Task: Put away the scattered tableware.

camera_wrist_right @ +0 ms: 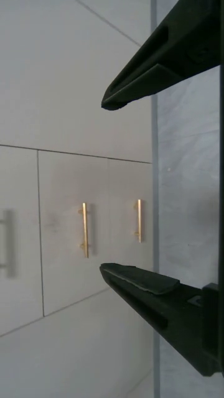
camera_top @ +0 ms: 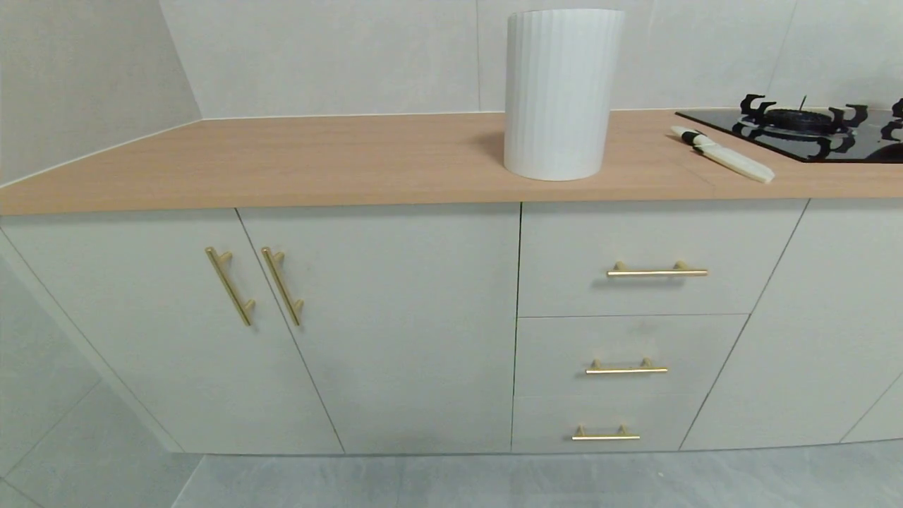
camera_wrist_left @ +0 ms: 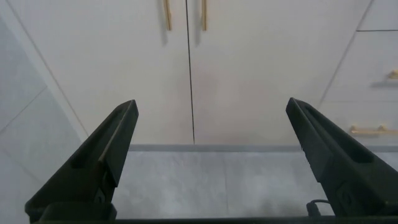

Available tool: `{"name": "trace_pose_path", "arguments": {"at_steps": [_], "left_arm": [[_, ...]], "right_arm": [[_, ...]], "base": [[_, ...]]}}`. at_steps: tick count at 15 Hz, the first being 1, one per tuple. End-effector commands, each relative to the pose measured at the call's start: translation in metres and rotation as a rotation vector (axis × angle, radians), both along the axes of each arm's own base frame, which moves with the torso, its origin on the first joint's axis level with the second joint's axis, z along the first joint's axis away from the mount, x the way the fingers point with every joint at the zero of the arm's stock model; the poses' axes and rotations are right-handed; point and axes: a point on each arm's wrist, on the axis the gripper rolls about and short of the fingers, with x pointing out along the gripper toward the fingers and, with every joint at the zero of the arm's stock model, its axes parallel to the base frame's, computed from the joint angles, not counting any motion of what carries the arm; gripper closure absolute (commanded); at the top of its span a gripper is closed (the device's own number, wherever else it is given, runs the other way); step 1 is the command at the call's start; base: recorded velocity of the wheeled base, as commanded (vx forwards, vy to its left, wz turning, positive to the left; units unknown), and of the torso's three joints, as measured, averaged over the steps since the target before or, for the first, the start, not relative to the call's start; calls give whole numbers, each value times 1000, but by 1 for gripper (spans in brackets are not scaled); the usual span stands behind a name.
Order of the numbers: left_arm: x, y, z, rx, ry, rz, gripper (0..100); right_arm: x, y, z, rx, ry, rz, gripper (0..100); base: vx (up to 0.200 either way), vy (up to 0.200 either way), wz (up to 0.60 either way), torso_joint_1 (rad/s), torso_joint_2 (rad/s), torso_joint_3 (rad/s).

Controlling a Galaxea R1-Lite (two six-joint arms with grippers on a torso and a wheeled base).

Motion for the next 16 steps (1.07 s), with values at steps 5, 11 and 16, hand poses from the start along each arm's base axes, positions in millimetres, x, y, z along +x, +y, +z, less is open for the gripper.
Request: {"name": "trace_pose_path", "arguments": {"at_steps": [5,11,16], "left_arm": [[0,0,0,0,0,1,0],[0,0,0,0,0,1,0],[0,0,0,-3,0,1,0]], "right_arm": [[0,0,0,1,2,1,0],[0,0,0,1,2,1,0],[0,0,0,1,2,1,0]], "base": [[200,0,0,2,2,0],[200,0,0,3,2,4],[0,0,0,0,0,0]]}}
